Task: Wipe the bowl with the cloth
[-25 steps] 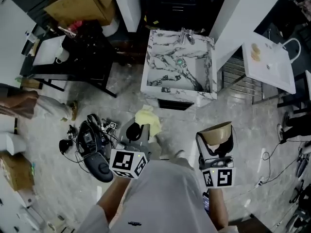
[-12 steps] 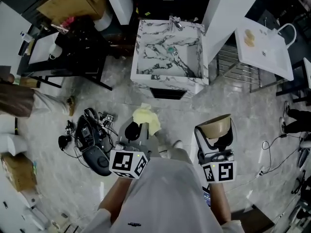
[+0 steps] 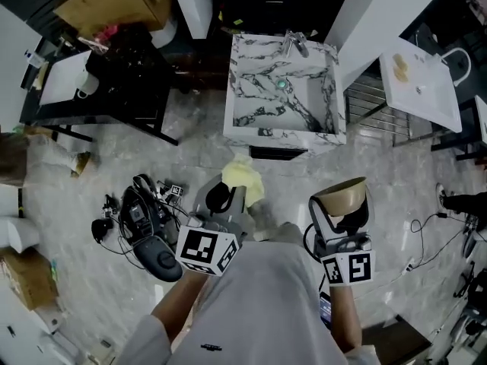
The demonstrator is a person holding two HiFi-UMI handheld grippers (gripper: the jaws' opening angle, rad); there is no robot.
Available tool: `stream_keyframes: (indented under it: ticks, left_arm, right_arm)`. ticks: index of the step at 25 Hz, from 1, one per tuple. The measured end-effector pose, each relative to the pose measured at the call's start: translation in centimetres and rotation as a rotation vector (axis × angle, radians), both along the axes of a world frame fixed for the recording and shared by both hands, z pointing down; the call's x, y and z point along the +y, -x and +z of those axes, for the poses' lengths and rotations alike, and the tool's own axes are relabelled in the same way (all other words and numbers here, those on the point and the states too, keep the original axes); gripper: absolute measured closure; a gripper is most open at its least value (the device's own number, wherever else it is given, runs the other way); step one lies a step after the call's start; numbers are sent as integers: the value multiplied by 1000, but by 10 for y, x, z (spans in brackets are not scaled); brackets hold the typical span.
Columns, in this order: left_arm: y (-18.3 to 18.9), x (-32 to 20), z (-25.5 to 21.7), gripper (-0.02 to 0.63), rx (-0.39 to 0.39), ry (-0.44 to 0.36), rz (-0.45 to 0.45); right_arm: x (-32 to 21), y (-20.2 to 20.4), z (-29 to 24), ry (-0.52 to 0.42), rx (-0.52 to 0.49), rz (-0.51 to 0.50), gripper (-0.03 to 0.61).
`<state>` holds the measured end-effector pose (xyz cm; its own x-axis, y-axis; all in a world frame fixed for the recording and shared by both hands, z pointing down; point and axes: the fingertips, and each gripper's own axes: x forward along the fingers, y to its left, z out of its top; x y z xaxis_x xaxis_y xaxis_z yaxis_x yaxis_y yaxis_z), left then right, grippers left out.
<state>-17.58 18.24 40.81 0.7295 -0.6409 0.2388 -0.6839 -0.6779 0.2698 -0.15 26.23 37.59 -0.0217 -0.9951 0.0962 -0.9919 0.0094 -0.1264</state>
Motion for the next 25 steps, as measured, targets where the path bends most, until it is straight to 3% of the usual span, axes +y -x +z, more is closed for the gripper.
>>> stream_keyframes:
  ticks: [5, 10, 25]
  left_arm:
    - [-2, -23, 5, 581, 1, 4, 64]
    - [-18, -49, 9, 581, -9, 15, 80]
    - [-104, -172, 1, 581, -58, -20, -74]
  right_arm:
    - [-27, 14, 3, 9, 17, 0, 80]
    - [-60, 2, -2, -7, 18, -15, 80]
    - [-209, -82, 7, -50, -17, -239, 80]
